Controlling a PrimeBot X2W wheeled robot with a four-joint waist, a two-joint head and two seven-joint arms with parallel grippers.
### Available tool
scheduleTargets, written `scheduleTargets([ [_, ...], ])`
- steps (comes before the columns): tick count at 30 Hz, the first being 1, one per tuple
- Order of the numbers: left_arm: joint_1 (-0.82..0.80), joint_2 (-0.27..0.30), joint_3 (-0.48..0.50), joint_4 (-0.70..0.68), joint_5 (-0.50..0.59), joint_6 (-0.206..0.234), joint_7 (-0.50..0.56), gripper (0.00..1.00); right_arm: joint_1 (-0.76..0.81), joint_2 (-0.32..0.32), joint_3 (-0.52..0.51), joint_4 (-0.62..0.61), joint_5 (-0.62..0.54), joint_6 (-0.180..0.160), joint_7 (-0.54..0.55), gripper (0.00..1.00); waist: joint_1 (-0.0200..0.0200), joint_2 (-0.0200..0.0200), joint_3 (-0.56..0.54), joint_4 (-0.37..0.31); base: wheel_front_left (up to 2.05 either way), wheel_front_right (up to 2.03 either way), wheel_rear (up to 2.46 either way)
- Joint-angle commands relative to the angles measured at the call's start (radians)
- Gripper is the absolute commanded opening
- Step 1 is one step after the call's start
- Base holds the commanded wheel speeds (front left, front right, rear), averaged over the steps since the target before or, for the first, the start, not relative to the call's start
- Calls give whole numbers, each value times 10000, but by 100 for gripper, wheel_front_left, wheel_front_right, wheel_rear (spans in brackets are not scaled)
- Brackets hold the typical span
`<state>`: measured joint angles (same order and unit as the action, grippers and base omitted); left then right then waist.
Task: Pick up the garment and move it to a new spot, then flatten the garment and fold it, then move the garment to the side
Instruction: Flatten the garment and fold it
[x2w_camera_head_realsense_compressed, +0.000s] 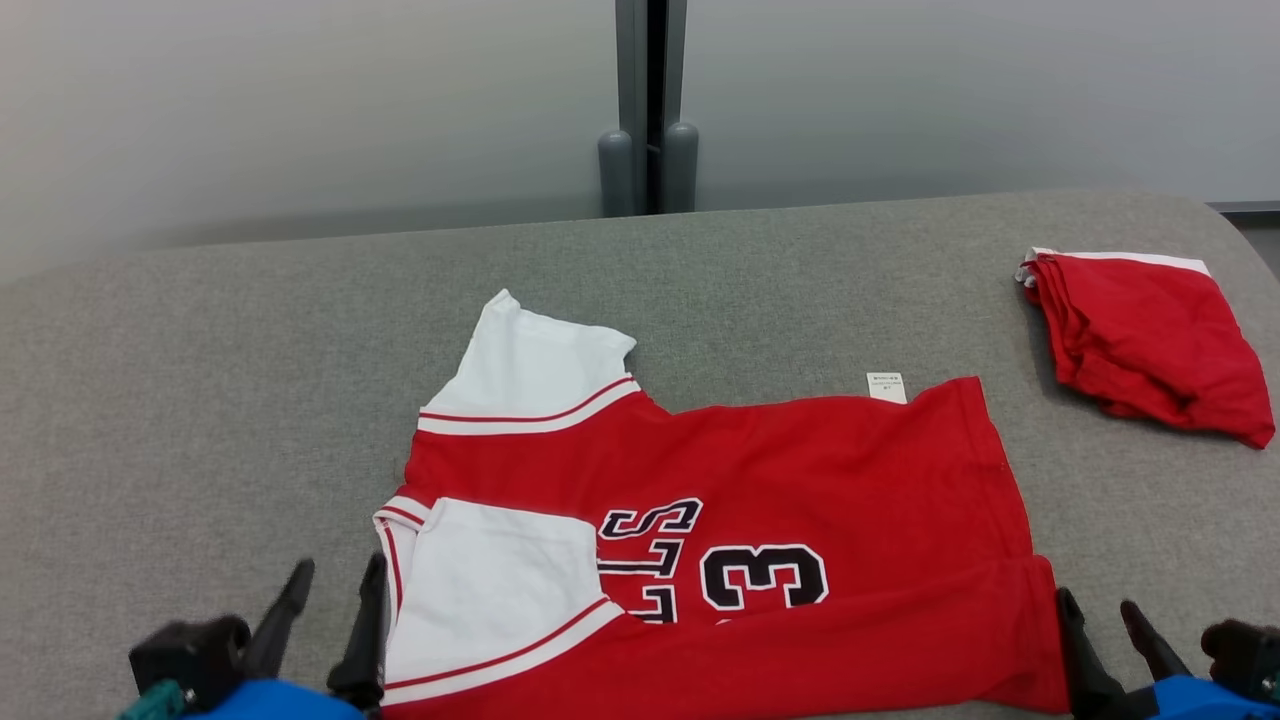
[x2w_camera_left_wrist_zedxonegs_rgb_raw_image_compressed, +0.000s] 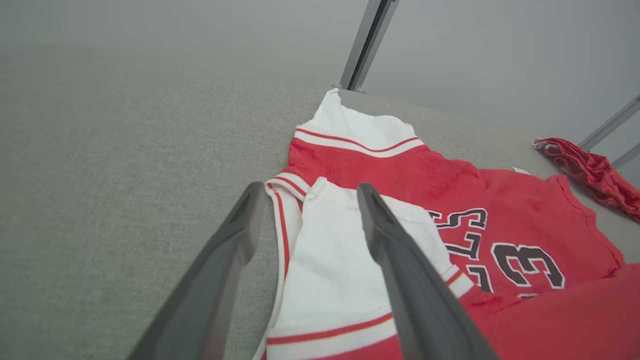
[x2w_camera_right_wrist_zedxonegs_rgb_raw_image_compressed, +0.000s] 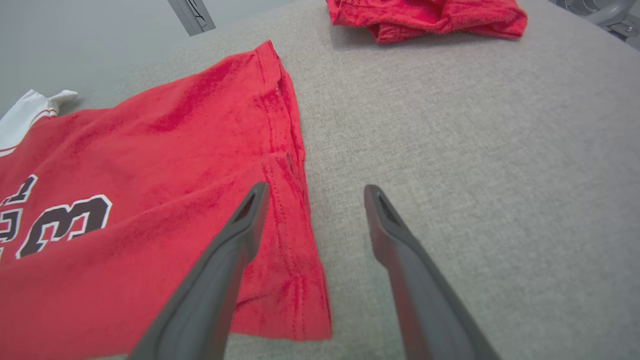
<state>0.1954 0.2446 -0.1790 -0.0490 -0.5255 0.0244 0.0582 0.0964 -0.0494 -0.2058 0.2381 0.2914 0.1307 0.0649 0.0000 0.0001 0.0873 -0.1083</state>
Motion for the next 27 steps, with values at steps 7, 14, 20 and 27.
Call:
scheduleTargets([
  [7,-3536,1360,-164,-409,974,-692,949,100,-1409,-22,431,-808,-565,1,135,100,0,-1,637,-272,0,0,0],
  [14,-7372,2192,-681,1095,1003,-1354,2446,100,-2956,-22,1324,-885,-1024,1,355,100,0,-1,1619,-1096,0,0,0],
  [20,-8719,2811,-1181,3096,439,-1525,3828,100,-3860,-23,2278,-581,-787,1,265,100,0,-1,2228,-1969,0,0,0],
  [27,-9178,3179,-1835,4565,-133,-1573,4693,100,-4297,-22,2746,-260,-719,1,107,100,0,-1,2848,-2629,0,0,0],
])
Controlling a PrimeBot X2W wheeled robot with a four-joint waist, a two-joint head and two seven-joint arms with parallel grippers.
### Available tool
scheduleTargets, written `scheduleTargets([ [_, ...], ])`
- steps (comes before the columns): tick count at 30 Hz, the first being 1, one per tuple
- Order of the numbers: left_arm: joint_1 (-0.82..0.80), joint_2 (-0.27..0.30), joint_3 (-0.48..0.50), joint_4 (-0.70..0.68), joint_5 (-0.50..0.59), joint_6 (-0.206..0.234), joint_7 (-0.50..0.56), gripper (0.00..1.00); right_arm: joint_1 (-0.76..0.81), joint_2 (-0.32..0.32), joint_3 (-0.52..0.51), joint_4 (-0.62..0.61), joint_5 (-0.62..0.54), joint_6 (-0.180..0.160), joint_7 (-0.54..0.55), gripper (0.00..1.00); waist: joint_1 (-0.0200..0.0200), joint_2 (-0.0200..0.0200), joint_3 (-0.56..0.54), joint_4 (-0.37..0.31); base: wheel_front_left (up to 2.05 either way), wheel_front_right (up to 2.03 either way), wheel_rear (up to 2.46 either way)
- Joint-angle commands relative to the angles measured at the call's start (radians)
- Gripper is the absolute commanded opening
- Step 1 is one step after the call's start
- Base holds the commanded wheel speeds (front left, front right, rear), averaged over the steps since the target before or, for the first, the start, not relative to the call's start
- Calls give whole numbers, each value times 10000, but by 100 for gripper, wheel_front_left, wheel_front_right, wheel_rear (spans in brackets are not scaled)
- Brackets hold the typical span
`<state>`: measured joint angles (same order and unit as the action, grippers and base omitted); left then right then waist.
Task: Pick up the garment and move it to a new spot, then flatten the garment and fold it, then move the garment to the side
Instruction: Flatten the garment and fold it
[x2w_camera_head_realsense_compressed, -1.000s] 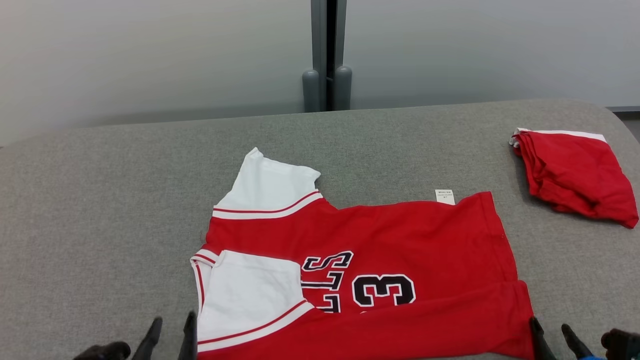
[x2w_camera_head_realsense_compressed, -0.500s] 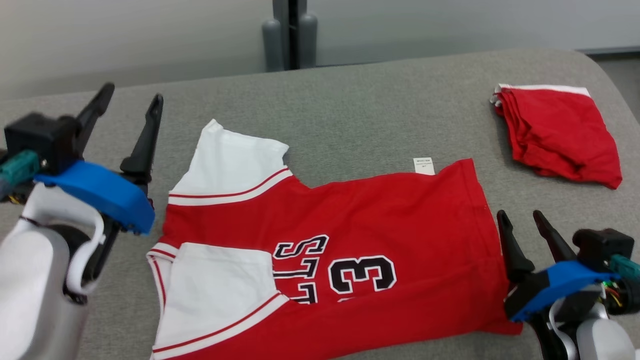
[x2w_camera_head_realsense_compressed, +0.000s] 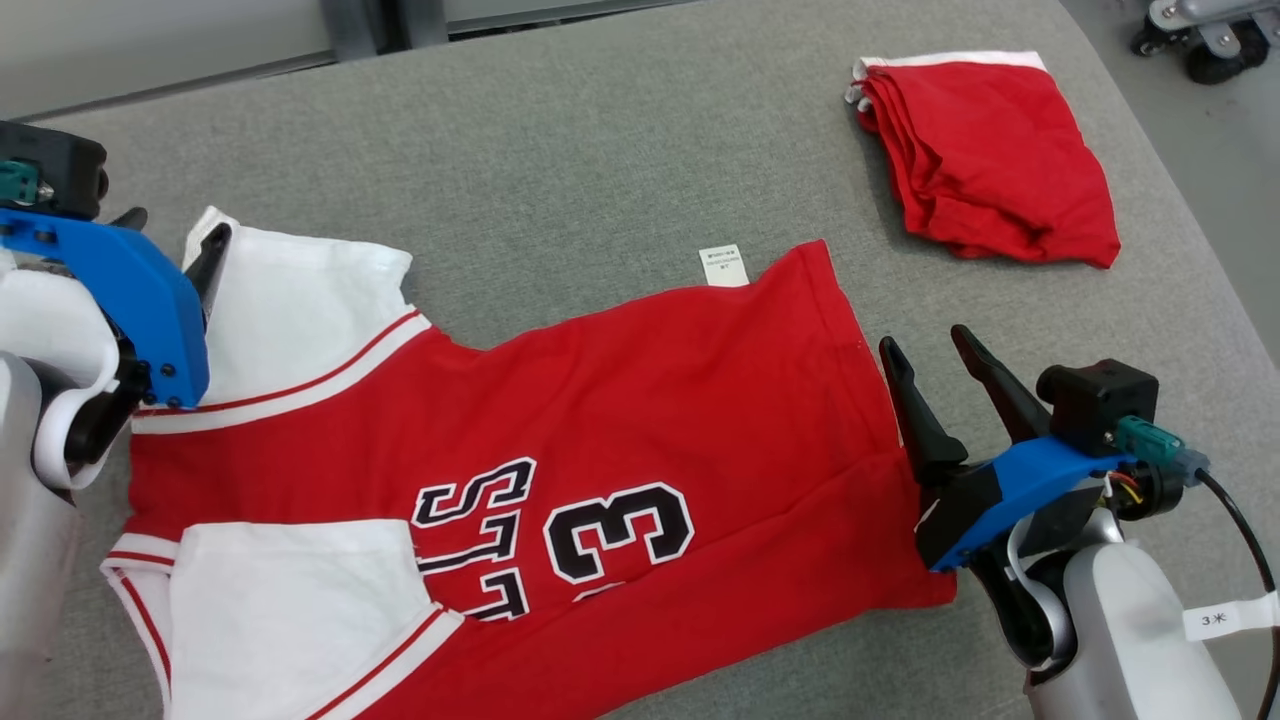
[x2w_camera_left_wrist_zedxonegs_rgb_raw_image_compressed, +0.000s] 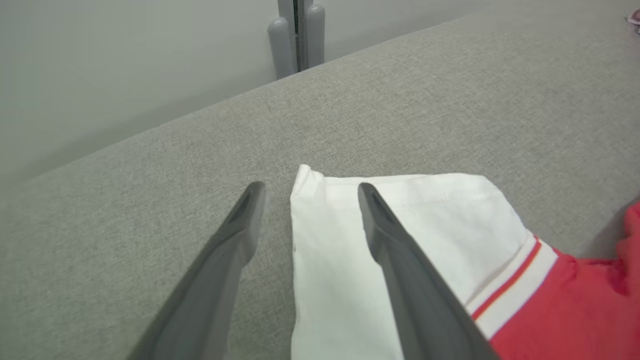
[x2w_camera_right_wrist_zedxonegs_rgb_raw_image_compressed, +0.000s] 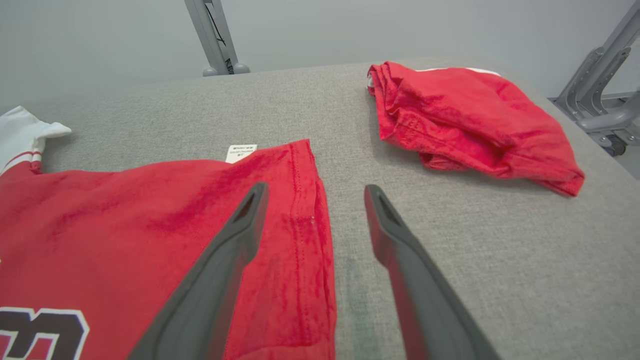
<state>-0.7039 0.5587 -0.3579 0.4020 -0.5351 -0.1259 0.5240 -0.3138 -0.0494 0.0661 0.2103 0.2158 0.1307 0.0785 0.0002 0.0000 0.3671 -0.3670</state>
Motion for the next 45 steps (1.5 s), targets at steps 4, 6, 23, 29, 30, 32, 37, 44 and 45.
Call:
scheduleTargets([
  [4,-280,242,-394,489,-77,-54,-3,100,-309,-20,178,165,92,1,-161,100,-2,0,297,-259,0,0,0],
  [6,-359,297,-442,791,-113,-46,-46,100,-409,-20,278,225,150,1,-226,100,-2,0,410,-359,0,0,0],
  [23,-1241,-221,-804,1820,-351,-41,-988,0,-1648,-20,771,985,102,1,-291,100,-2,0,879,-313,0,0,0],
  [29,-1363,-496,-986,1778,-502,-45,-1772,0,-2787,-22,417,2100,-288,1,345,100,-2,0,758,225,0,0,0],
  [30,-1389,-509,-1022,1714,-547,-46,-1914,0,-3003,-26,304,2350,-443,1,452,100,-2,0,749,331,0,0,0],
  [32,-1437,-538,-1171,1522,-575,-46,-2204,0,-3384,-46,14,2872,-731,1,681,100,-2,0,739,561,0,0,0],
  [37,-1371,-656,-1660,894,-834,-47,-2743,0,-4049,-146,-593,4135,-1159,1,1256,100,-2,0,742,1104,0,0,0],
  [44,-1167,-688,-2331,200,-1214,-49,-3224,0,-4469,-157,-1086,5402,-784,1,1548,41,-2,0,681,1509,0,0,0],
  [45,-1150,-675,-2399,153,-1257,-49,-3266,0,-4470,-191,-1078,5546,-803,1,1527,34,-2,0,664,1533,0,0,0],
])
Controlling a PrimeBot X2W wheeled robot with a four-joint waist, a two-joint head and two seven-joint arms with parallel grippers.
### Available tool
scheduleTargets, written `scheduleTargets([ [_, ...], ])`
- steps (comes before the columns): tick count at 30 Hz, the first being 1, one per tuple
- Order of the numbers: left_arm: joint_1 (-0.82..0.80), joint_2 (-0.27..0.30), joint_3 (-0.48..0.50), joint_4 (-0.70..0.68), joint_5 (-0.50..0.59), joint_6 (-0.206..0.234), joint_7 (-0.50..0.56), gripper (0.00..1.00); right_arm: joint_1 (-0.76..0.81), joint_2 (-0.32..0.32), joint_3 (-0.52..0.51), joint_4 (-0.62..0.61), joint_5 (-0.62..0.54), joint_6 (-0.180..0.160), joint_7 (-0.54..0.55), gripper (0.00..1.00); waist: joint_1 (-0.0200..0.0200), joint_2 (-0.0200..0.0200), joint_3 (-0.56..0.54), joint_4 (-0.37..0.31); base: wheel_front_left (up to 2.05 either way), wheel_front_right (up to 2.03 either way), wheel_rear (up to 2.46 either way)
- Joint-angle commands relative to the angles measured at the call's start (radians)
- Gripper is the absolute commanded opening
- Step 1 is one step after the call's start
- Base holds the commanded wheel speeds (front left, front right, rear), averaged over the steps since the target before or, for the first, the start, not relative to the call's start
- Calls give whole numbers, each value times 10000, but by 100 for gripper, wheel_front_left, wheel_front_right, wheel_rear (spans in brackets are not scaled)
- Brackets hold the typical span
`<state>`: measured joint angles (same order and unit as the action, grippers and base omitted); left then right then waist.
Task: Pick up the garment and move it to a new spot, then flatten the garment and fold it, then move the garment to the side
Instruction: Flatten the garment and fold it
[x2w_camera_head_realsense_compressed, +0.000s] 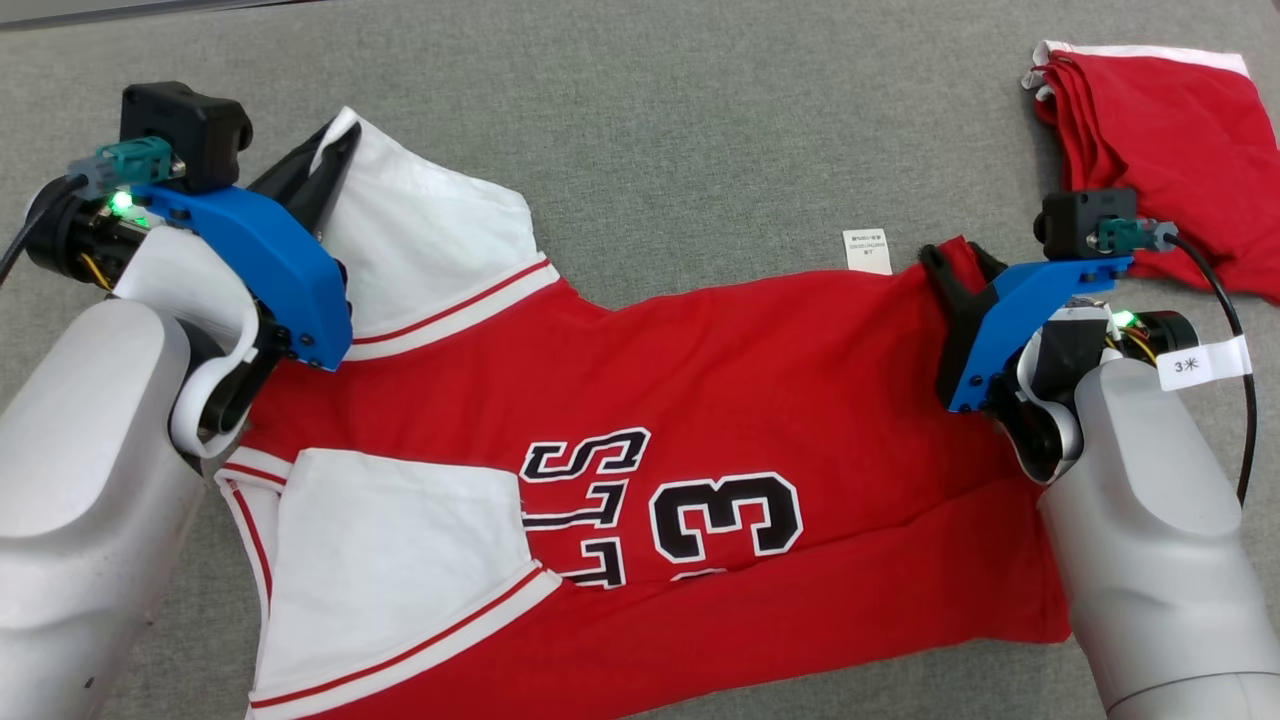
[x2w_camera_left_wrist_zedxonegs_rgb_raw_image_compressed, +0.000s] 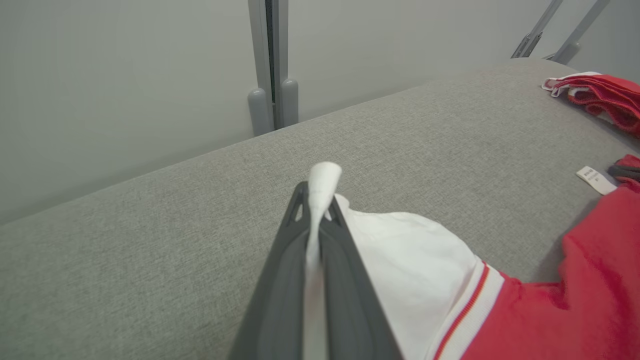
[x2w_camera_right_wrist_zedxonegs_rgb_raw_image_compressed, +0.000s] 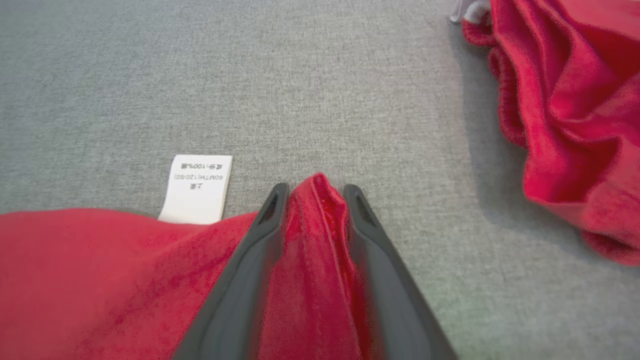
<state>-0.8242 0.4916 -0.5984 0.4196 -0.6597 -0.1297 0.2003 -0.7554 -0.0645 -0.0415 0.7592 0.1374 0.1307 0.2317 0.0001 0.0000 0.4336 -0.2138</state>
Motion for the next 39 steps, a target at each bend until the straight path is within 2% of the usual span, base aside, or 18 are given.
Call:
scheduleTargets([
  [1,66,5,-68,-58,-50,-11,-73,0,-85,-86,20,182,-25,1,-71,21,-1,0,-21,21,0,0,0],
  [2,88,11,-129,-96,-100,-11,-121,0,-133,-97,19,267,26,1,-186,2,-1,0,-49,37,0,0,0],
  [3,105,25,-167,-129,-122,-11,-164,0,-178,-92,41,336,79,1,-306,0,-1,0,-80,46,0,0,0],
  [9,389,179,-293,-309,-354,-11,-601,0,-231,-264,244,727,125,1,-1126,0,-1,0,-446,65,0,0,0],
  [15,1475,307,-154,-1011,-776,43,-1300,0,572,-508,641,575,387,1,-2433,0,-1,0,-1216,286,0,0,0],
  [19,2759,483,-78,-1838,-1059,287,-1725,0,1547,-706,920,216,846,1,-3060,0,-1,0,-1850,518,0,0,0],
  [25,5031,719,74,-3066,-1562,945,-2363,0,3355,-1056,913,-593,1362,1,-3661,0,-1,0,-2663,821,0,0,0],
  [31,6788,494,69,-3309,-2004,1416,-3031,0,4796,-972,606,-1293,1475,1,-3932,0,-1,0,-3179,1008,0,0,0],
  [36,7675,46,-9,-2970,-2383,1322,-3639,0,5465,-783,263,-1595,1209,1,-3960,0,-1,0,-3379,1052,0,0,0],
  [37,7801,-51,-14,-2881,-2403,1295,-3774,0,5572,-732,168,-1645,1165,1,-3998,3,-1,0,-3411,1056,0,0,0],
  [39,8020,-179,-29,-2676,-2418,1264,-4017,0,5776,-627,8,-1753,1064,1,-4080,33,-1,0,-3484,1071,0,0,0],
])
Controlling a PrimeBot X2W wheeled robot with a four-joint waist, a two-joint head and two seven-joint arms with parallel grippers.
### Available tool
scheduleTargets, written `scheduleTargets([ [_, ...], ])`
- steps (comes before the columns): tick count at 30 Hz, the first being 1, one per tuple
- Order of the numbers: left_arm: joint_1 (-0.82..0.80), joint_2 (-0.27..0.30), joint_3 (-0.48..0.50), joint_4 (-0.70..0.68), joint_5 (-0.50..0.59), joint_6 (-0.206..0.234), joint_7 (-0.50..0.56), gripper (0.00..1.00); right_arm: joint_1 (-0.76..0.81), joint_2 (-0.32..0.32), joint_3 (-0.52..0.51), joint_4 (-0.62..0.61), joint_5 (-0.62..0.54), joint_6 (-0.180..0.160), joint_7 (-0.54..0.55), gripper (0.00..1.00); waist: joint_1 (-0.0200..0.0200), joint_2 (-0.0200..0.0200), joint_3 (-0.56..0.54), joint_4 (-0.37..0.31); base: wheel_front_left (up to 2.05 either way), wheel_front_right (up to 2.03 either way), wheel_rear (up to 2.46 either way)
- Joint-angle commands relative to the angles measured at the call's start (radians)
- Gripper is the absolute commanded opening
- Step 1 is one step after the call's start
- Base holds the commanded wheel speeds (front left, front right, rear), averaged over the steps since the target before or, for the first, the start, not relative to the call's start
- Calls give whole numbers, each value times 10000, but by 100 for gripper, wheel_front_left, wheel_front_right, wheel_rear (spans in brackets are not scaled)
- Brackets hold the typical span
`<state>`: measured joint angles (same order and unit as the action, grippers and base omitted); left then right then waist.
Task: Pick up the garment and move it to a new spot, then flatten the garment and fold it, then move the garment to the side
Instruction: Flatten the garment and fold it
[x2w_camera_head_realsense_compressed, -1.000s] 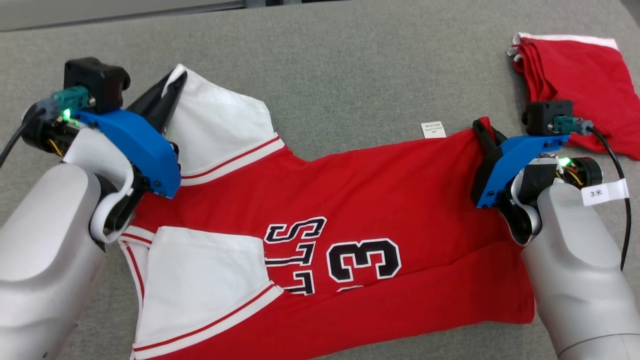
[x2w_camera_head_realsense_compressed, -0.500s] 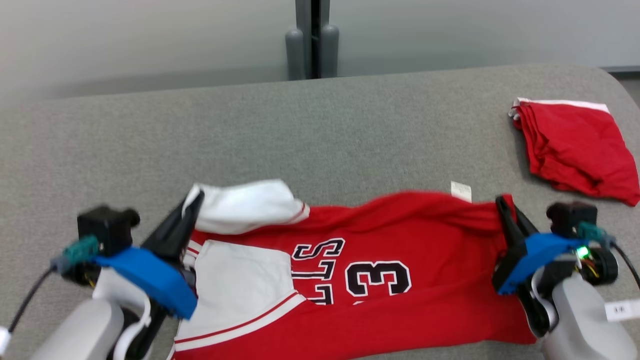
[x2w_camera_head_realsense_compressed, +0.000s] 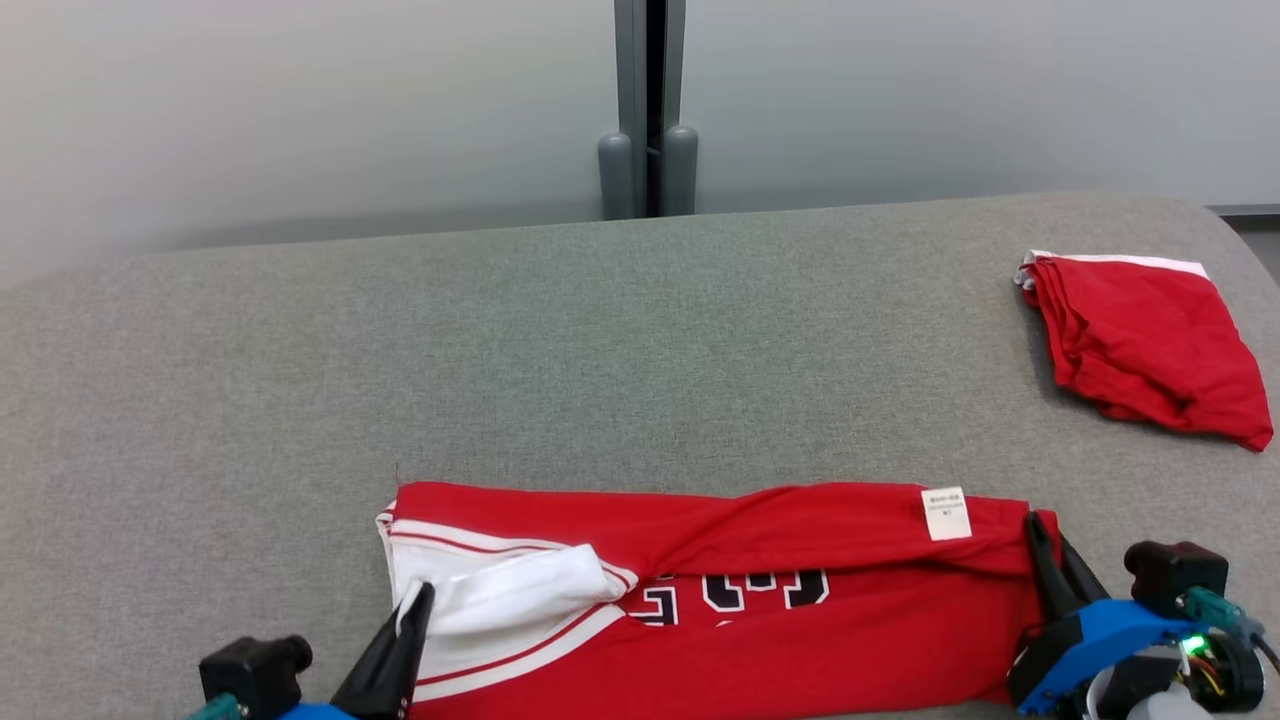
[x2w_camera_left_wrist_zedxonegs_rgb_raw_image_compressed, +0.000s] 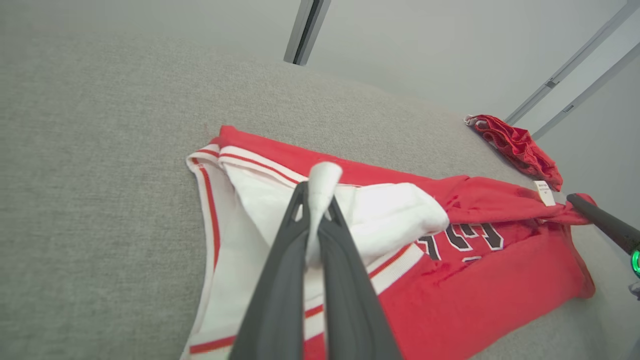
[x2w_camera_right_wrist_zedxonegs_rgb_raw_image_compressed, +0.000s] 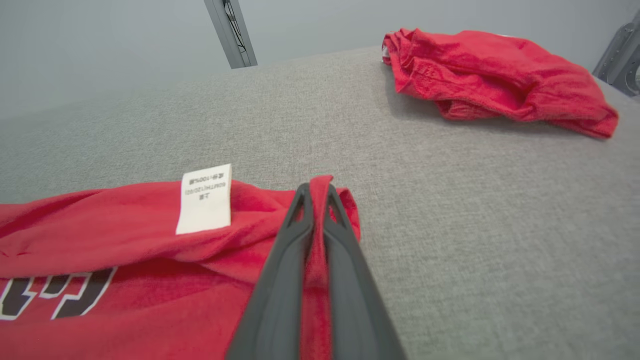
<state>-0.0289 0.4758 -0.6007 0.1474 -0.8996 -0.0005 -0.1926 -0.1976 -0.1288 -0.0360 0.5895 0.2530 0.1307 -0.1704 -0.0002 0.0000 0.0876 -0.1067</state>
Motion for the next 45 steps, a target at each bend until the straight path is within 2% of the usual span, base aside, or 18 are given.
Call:
scheduleTargets([
  [1,161,-72,-4,154,20,-74,-197,26,300,72,-92,-121,-116,1,-125,77,2,0,-58,12,0,0,0],
  [2,249,-128,-42,232,92,-107,-291,84,402,129,-202,-150,-111,1,-174,100,2,0,-94,22,0,0,0],
  [3,337,-214,-39,314,107,-152,-377,100,510,177,-302,-196,-128,1,-253,100,2,0,-130,35,0,0,0],
  [6,602,-428,242,436,51,-265,-596,100,841,303,-597,-300,-194,1,-398,100,2,0,-222,69,0,0,0],
  [10,887,-774,1124,406,281,-117,-722,100,1179,445,-1071,-439,-298,1,-578,100,2,0,-297,139,0,0,0],
  [14,1124,-1194,2471,-28,1251,61,-729,100,1322,549,-1489,-577,-539,1,-674,100,2,0,-343,211,0,0,0],
  [21,1153,-1730,3521,-331,2830,507,-733,100,1015,690,-1546,-689,-1013,1,-644,100,2,0,-402,287,0,0,0],
  [24,1148,-1920,3657,-257,3336,588,-734,100,853,727,-1478,-533,-1346,1,-519,100,2,0,-413,336,0,0,0],
  [34,1097,-2278,3871,124,4025,376,-734,100,445,777,-2077,894,-2197,1,58,100,2,0,-308,677,0,0,0],
  [38,1170,-2404,3951,216,4155,348,-736,100,394,788,-1913,1614,-1907,1,131,100,2,0,-285,737,0,0,0],
  [39,1190,-2408,3962,239,4201,332,-735,100,402,796,-1806,1778,-1818,2,159,81,2,0,-285,731,0,0,0],
  [40,1204,-2421,3952,259,4249,321,-735,100,378,802,-1695,1931,-1797,2,174,44,2,0,-287,718,0,0,0],
  [41,1204,-2447,3952,273,4284,316,-735,100,351,813,-1567,2059,-1772,2,202,30,2,0,-291,699,0,0,0],
  [42,1193,-2480,3952,281,4329,319,-736,100,335,832,-1474,2157,-1736,2,183,4,2,0,-297,674,0,0,0],
  [43,1193,-2489,3958,306,4361,312,-735,100,287,829,-1405,2234,-1684,2,166,0,2,0,-306,637,0,0,0],
  [45,1185,-2529,3950,320,4390,283,-735,100,164,816,-1355,2307,-1607,-4,77,0,2,0,-315,542,0,0,0],
])
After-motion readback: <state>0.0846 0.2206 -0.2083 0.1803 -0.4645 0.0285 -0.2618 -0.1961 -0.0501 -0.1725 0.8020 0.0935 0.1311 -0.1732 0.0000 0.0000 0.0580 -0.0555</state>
